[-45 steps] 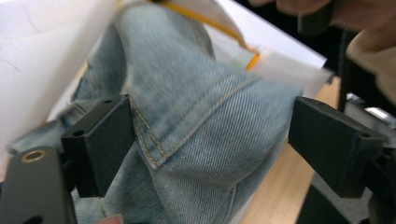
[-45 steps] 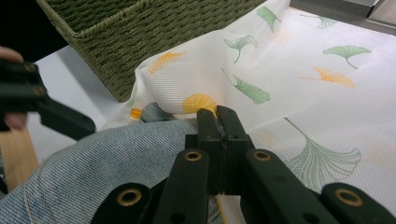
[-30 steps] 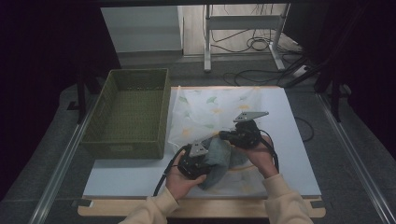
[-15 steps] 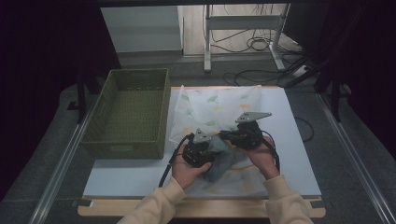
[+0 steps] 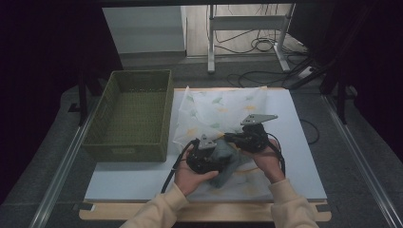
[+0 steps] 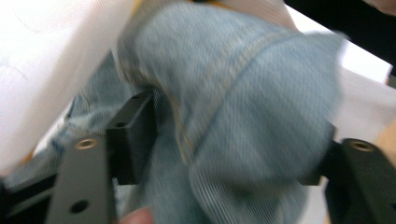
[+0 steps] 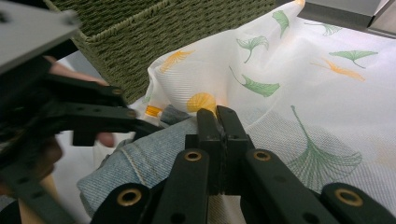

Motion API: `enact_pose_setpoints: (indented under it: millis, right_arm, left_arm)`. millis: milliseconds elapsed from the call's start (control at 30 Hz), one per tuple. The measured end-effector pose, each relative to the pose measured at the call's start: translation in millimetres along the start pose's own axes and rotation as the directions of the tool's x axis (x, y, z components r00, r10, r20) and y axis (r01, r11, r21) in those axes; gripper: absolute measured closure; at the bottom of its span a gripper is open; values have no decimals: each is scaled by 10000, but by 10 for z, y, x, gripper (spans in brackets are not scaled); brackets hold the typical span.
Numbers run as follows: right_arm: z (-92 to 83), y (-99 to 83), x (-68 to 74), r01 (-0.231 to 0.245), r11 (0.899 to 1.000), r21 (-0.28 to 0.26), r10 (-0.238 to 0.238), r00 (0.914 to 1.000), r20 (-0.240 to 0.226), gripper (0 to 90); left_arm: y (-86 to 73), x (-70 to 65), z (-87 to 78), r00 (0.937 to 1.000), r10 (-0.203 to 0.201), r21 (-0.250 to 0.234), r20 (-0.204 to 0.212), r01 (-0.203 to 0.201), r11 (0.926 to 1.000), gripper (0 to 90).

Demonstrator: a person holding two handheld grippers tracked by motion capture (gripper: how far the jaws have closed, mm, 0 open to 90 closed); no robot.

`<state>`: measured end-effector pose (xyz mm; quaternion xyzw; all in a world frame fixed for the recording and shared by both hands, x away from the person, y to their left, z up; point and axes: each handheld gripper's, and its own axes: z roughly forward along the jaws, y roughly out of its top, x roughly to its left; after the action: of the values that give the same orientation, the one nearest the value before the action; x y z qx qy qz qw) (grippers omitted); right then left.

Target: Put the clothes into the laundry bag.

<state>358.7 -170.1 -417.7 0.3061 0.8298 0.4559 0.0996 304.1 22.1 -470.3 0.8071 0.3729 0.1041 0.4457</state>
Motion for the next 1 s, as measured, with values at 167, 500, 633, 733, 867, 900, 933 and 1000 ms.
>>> enact_pose_setpoints:
  millis: [167,500,633,733,867,900,933,1000]
  right_arm:
    - [-7,-7,-15,-66,10000,52,65,10000,10,895]
    - [14,-9,-18,-90,9999,96,90,10000,25,895]
    - [4,-12,-27,-123,9999,107,123,9999,29,895]
    - [-4,-20,-35,-140,9998,103,140,9999,39,895]
    - [-6,-34,-33,-142,9998,135,142,9999,29,895]
    - [-6,-38,-34,-144,9998,136,144,9999,33,895]
    - [-7,-44,-37,-150,9998,133,149,9999,41,895]
    - [-10,-50,-43,-149,9998,140,148,9999,43,895]
  left_arm:
    - [-174,-56,-182,9990,384,-105,-207,-386,9992,233]
    - [-366,-195,-74,9934,964,227,-624,-951,9952,173]
    - [-379,-260,6,9878,1323,423,-817,-1292,9907,151]
    - [-391,-271,80,9867,1357,529,-896,-1313,9899,157]
    - [-396,-255,141,9812,1475,563,-1245,-1414,9883,333]
    - [-391,-245,152,9815,1475,596,-1222,-1411,9882,397]
    - [-387,-242,156,9816,1478,609,-1211,-1412,9881,454]
    - [-376,-241,150,9791,1613,566,-1238,-1553,9862,548]
